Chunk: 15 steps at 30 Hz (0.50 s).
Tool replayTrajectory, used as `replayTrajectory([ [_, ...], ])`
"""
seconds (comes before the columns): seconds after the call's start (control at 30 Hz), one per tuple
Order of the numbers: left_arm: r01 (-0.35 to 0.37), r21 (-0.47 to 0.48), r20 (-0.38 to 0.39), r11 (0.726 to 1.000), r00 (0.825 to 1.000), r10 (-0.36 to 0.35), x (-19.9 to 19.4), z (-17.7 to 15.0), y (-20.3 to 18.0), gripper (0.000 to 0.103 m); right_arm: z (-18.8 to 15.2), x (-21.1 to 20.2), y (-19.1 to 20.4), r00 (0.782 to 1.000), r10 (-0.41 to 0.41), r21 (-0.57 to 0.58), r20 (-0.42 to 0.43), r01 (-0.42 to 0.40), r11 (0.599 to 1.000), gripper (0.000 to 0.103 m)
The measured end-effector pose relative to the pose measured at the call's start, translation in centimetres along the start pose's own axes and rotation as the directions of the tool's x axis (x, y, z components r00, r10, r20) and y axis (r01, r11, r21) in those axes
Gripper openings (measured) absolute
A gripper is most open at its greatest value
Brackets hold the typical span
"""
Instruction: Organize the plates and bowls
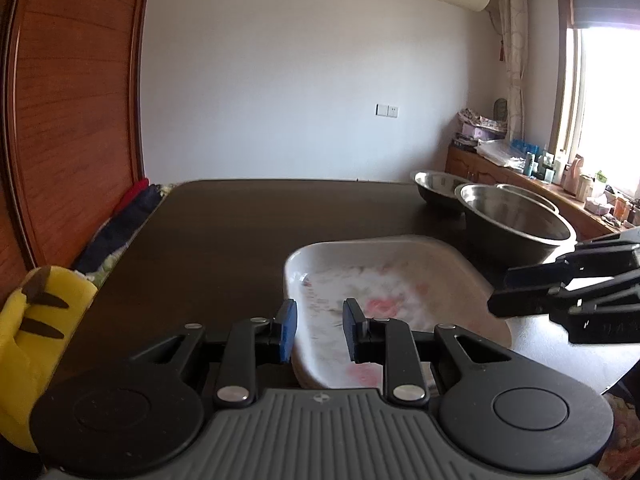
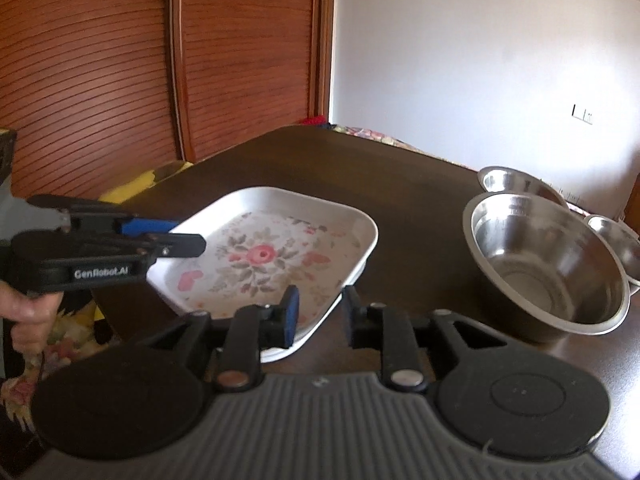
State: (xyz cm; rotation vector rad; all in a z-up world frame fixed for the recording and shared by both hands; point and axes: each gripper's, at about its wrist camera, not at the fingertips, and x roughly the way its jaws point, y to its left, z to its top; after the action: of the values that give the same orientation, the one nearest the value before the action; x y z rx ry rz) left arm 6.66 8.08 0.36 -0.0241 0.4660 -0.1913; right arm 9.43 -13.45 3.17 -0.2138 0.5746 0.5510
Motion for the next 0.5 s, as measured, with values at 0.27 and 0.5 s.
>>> replayTrajectory([
  [0.27, 0.017, 0.006, 0.031, 1.000, 0.999, -0.017, -1.2, 0.3, -0.9, 0.067, -0.5, -0.8, -0.1, 0.998, 0.011, 0.023, 0.062, -0.012, 1.000, 0.033],
  [0.5, 0.042, 0.039, 0.039, 0.998, 0.998, -0.044, -1.6, 0.4, -2.6, 0.072, -2.0, -2.8, -0.3, 0.987, -0.019, 0.057, 0.162, 0.010, 0.998, 0.036],
])
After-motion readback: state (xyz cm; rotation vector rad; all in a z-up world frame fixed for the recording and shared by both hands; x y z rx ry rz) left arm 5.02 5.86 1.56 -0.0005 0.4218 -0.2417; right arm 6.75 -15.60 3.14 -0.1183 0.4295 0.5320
